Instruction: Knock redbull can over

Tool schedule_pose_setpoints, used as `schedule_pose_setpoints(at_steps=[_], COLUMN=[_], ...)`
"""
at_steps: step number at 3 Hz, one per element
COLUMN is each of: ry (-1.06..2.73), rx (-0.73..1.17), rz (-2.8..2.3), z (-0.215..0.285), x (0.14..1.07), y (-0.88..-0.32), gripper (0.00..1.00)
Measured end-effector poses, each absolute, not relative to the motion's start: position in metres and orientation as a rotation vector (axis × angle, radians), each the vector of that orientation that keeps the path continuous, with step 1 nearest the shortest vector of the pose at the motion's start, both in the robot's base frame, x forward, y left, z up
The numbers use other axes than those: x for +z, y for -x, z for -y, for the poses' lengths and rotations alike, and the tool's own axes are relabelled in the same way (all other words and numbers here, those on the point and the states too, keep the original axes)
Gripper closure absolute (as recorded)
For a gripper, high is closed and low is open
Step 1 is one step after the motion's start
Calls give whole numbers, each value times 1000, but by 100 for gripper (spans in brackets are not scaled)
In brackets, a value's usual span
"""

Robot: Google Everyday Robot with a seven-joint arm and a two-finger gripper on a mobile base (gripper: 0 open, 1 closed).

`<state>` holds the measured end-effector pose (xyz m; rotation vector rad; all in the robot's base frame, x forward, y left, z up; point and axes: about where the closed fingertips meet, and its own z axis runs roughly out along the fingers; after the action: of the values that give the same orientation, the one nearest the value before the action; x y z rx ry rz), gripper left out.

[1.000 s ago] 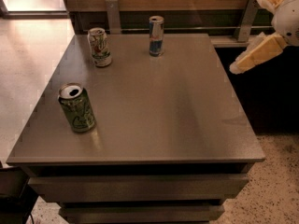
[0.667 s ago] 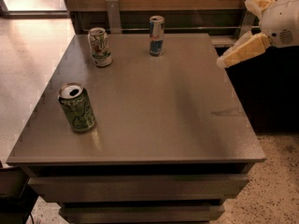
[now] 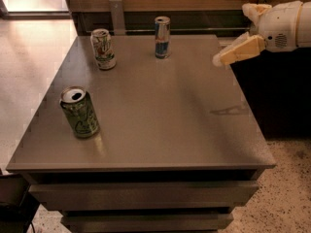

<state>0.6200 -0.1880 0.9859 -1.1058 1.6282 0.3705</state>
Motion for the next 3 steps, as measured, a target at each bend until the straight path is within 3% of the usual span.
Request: schedule_pose_setpoints(at_steps=[3], ry=[896], rx=[498], rz=[-1631], z=[169], x=[951], y=[-695], gripper=[0])
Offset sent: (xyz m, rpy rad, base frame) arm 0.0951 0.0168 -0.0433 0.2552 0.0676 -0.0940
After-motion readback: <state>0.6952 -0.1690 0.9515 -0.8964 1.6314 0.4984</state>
